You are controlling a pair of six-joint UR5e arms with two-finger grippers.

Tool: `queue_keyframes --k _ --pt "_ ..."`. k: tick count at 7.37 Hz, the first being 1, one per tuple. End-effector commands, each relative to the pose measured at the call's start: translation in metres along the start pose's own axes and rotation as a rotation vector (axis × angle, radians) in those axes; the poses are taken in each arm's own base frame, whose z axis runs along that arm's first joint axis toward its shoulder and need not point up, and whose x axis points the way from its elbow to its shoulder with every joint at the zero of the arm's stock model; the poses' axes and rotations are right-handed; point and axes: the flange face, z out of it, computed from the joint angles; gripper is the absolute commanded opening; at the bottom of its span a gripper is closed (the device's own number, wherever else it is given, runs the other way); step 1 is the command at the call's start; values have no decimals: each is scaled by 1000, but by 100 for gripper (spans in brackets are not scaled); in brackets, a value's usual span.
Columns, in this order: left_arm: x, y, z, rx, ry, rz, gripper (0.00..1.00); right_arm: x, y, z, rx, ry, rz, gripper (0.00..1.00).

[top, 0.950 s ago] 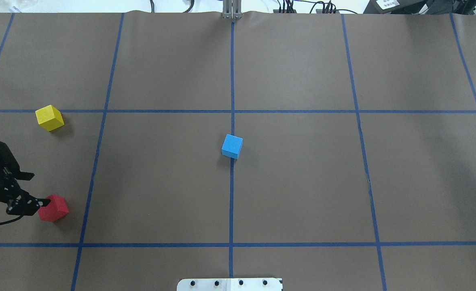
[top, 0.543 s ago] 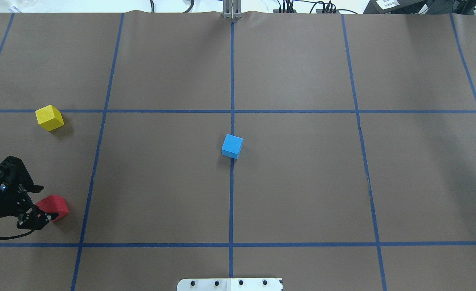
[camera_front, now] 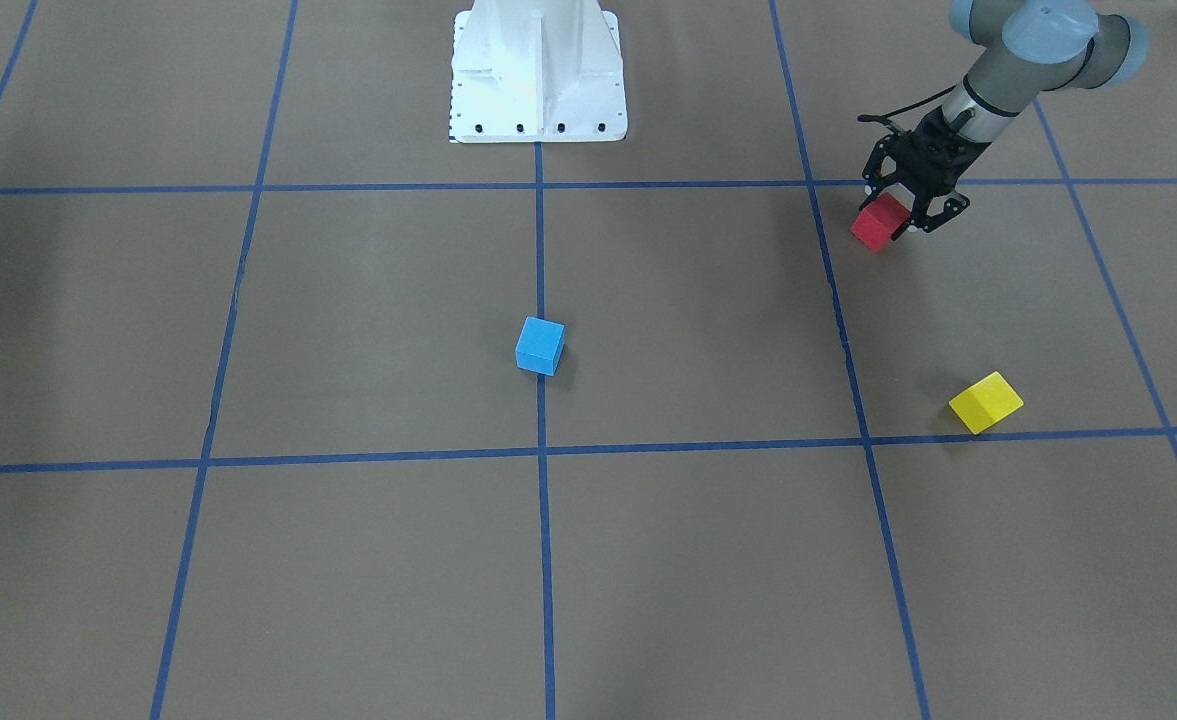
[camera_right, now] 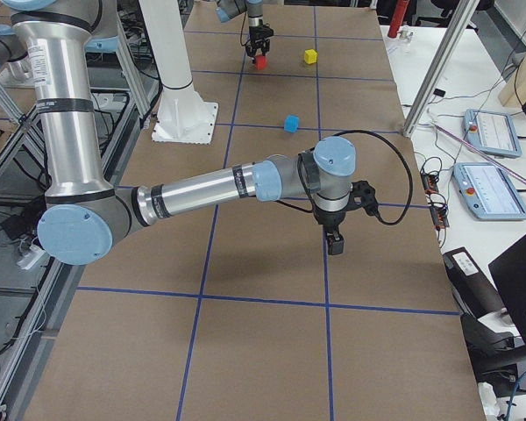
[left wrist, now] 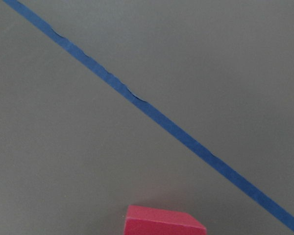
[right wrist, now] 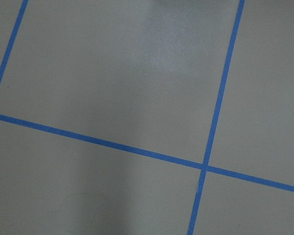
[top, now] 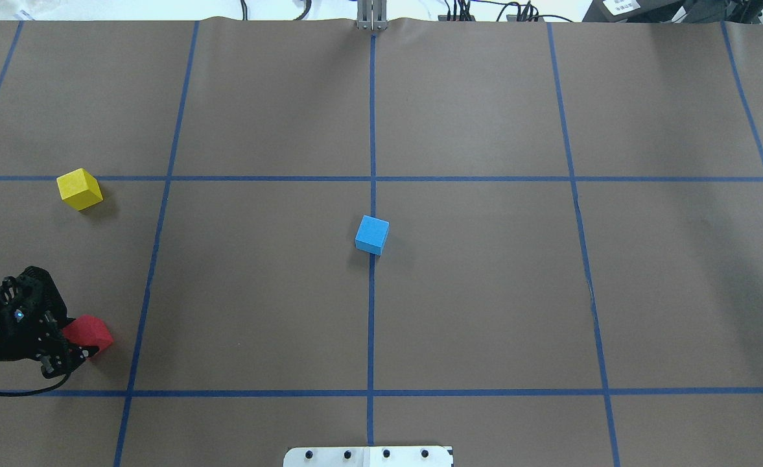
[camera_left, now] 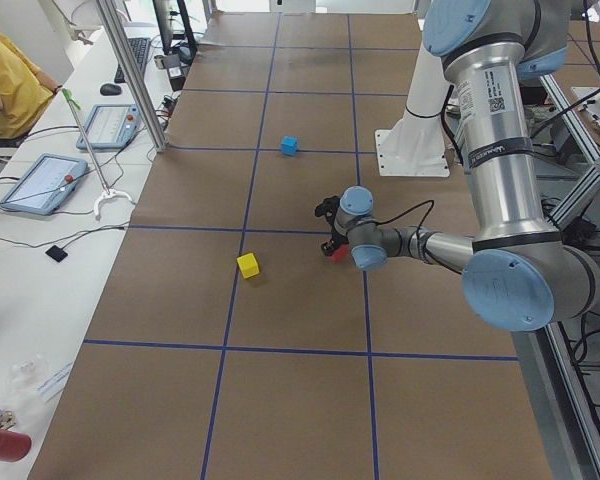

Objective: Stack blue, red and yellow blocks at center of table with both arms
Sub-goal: 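Lower the left gripper onto the red cube and grasp it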

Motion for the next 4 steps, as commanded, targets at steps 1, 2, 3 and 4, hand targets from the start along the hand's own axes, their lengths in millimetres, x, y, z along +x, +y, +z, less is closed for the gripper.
queue_keyframes --k 1,2,3,4 --pt "9 -22 -18 55 15 10 0 7 10 6 -15 2 16 100" --pt "5 -38 -39 64 10 -19 0 15 19 10 -25 6 35 100" --pt "-12 -91 -62 58 20 -94 0 24 32 16 -40 8 55 100" --pt "-22 -157 -79 35 -8 -166 0 29 40 20 -51 14 66 100"
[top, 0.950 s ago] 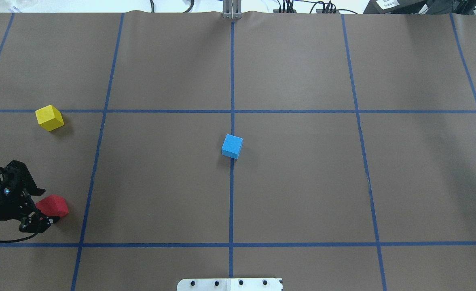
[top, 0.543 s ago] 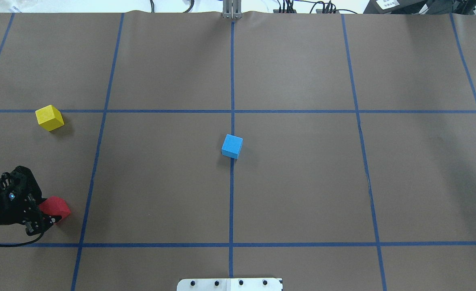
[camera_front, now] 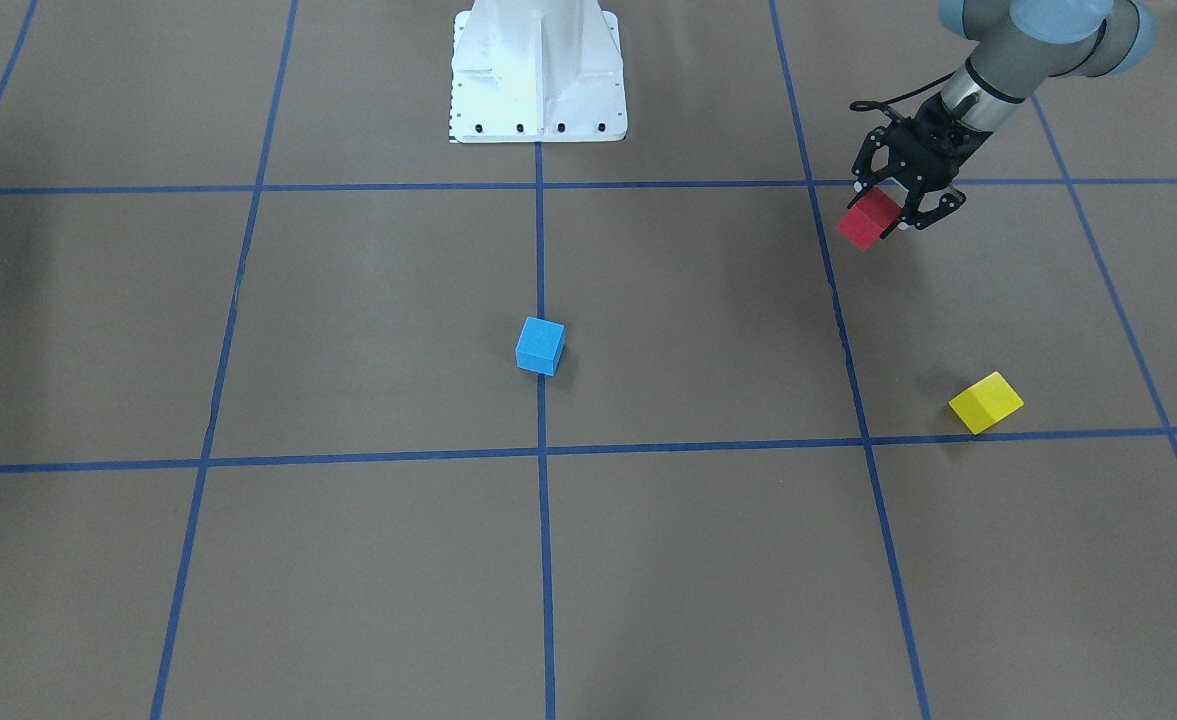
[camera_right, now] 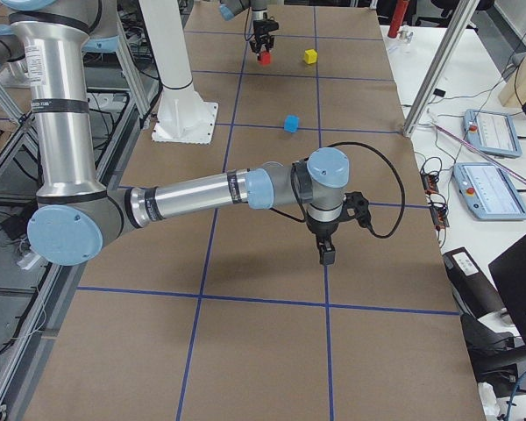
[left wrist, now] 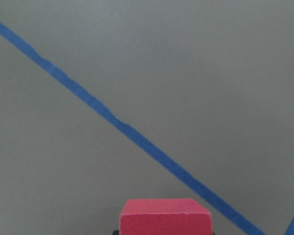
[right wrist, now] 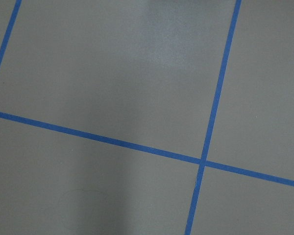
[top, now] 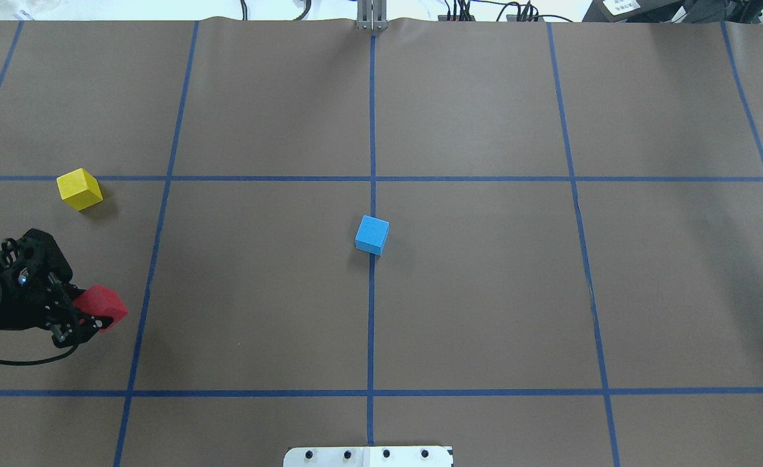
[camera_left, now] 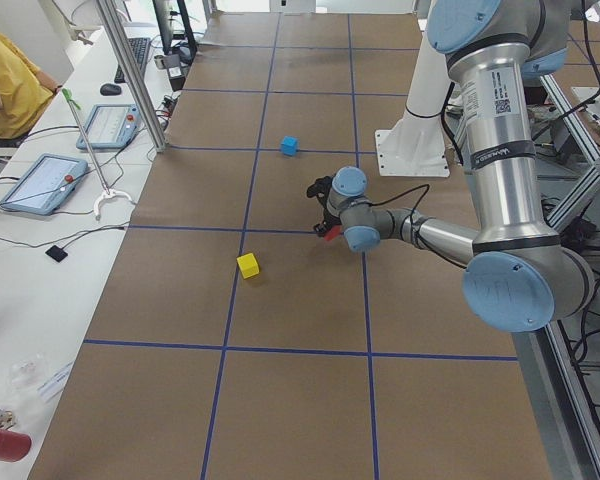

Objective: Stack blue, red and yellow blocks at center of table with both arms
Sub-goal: 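Lower the left gripper onto the red cube and grasp it, then carry the red cube with the left gripper above the blue cube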

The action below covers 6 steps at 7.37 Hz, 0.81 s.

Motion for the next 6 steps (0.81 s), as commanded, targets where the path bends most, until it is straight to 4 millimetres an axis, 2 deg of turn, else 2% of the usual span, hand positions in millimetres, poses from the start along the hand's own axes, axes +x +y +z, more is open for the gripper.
queue_keyframes --k 1,2,3,4,5,6 --pt "9 -143 -26 -32 -42 -207 0 12 19 11 -26 6 37 100" --pt "39 -225 -32 -63 -63 -288 0 13 21 13 -30 5 41 100" --pt "66 -291 -34 -103 -84 -343 0 13 21 13 -30 5 44 100" --pt "94 -344 -19 -104 -104 -433 0 13 21 13 -30 4 45 100" --pt "142 -378 20 -116 -124 -474 0 14 22 14 -32 5 47 100" --pt "176 -420 40 -113 -141 -525 0 15 23 14 -33 6 48 100"
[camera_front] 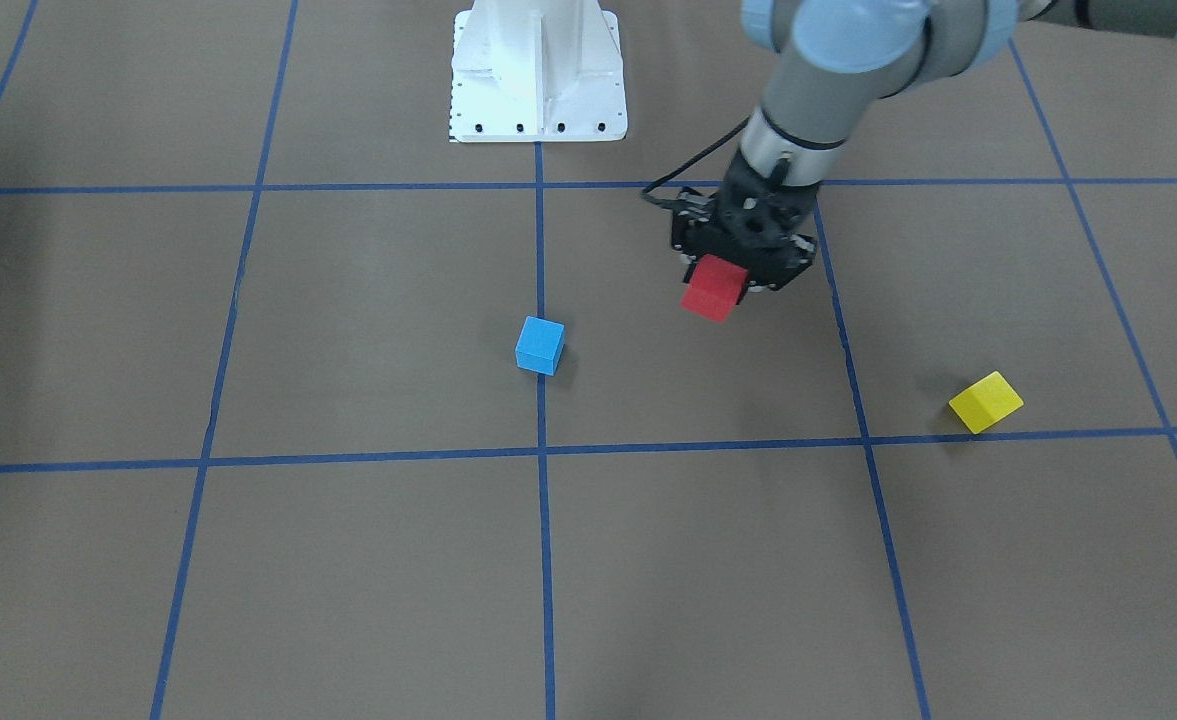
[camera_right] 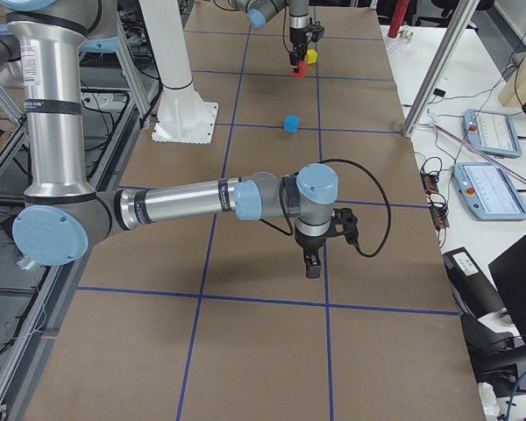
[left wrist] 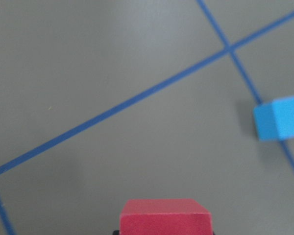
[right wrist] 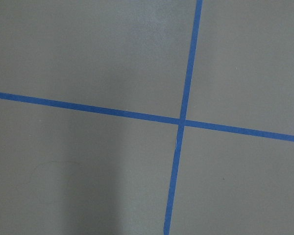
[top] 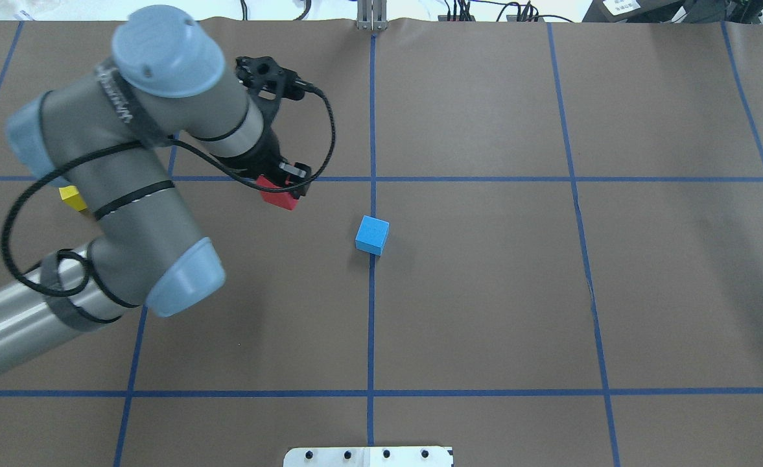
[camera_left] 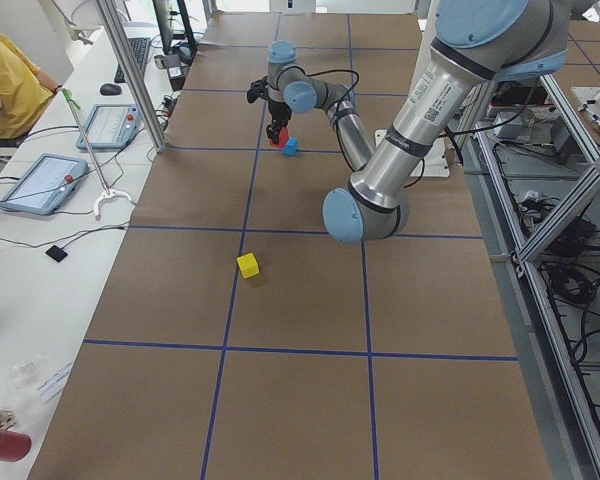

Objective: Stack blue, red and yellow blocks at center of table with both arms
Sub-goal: 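Carry the red cube with the left gripper above the blue cube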

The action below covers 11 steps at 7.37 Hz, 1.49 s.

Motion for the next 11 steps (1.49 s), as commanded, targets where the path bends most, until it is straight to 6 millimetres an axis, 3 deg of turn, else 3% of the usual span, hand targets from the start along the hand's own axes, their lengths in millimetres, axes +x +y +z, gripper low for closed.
queue_keyframes --k 1,2,3,5,11 --pt "97 -31 33 -19 -21 -78 0 2 1 0 0 1 3 100" --pt "106 -29 61 12 -21 -78 0 4 1 2 -4 1 8 100" --pt "102 -31 80 15 -24 -70 0 4 1 2 -5 1 9 100" --pt "102 -20 98 14 -44 -58 0 4 1 2 -5 1 9 100" --pt "88 -6 111 28 -22 -47 0 4 1 2 -5 1 10 100"
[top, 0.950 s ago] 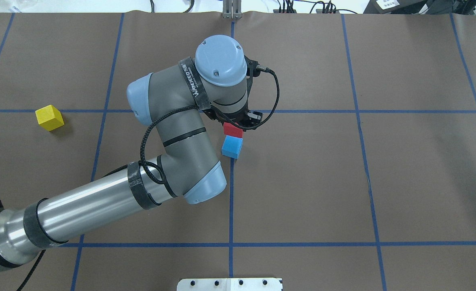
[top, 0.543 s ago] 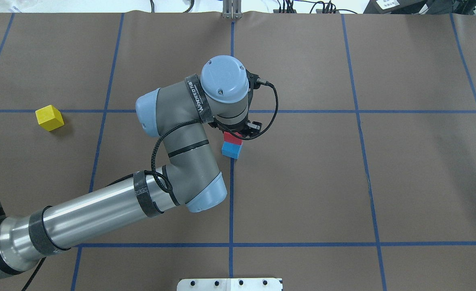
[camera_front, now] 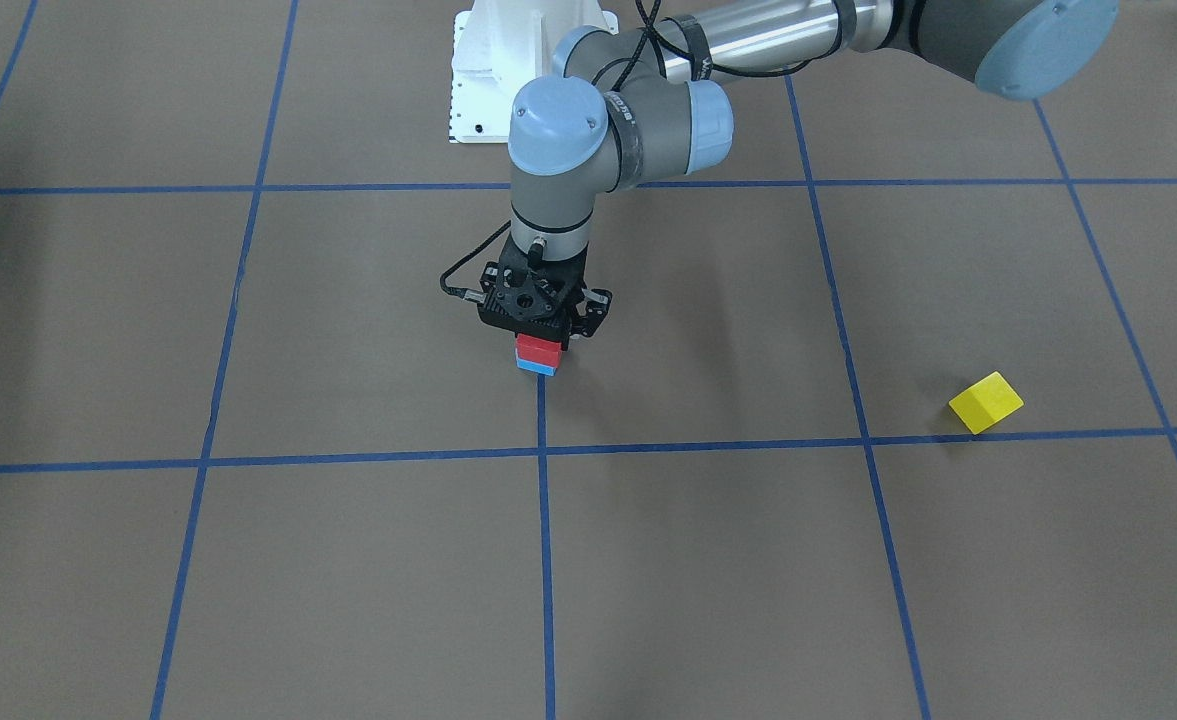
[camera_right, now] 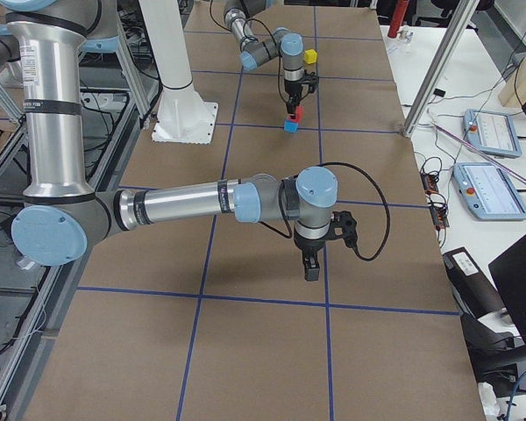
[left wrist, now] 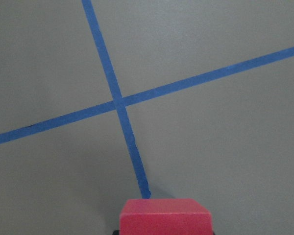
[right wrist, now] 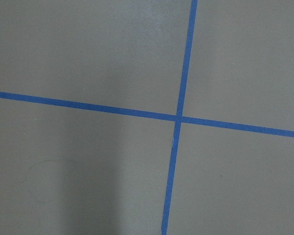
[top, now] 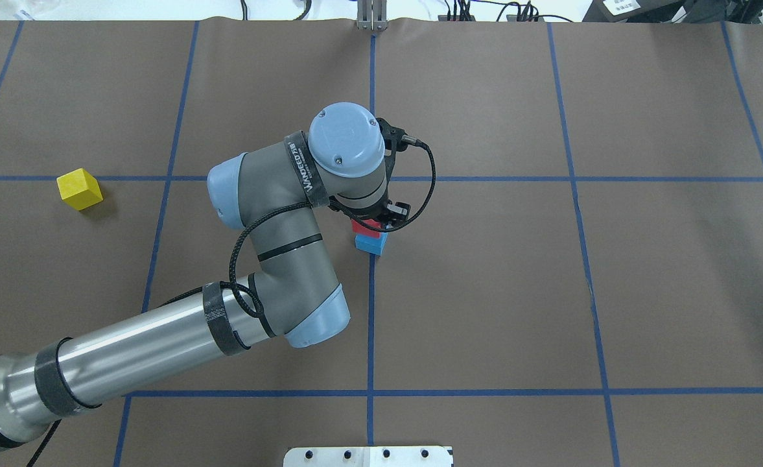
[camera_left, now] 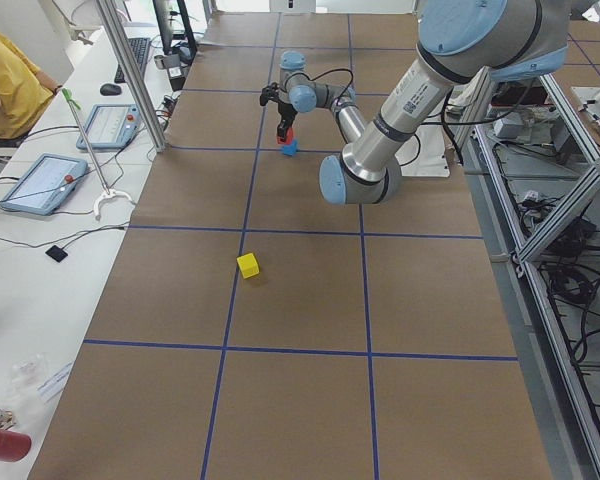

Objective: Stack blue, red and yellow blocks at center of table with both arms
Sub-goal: 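Lower the red cube onto the blue cube and open the left gripper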

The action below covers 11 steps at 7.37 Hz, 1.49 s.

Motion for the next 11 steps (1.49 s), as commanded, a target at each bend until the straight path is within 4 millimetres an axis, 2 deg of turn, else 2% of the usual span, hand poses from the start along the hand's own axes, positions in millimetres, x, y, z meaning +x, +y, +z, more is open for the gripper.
queue_keyframes --k 1,3,7,11 --pt "1 0 -3 9 11 0 0 0 0 -1 1 0 -1 100" --pt "4 1 -13 20 23 -2 0 0 -1 -1 1 0 -1 100" --pt "14 16 -2 17 10 15 0 0 -1 -1 1 0 -1 100" --pt "14 16 -6 24 16 18 0 -1 -1 -1 2 0 0 100"
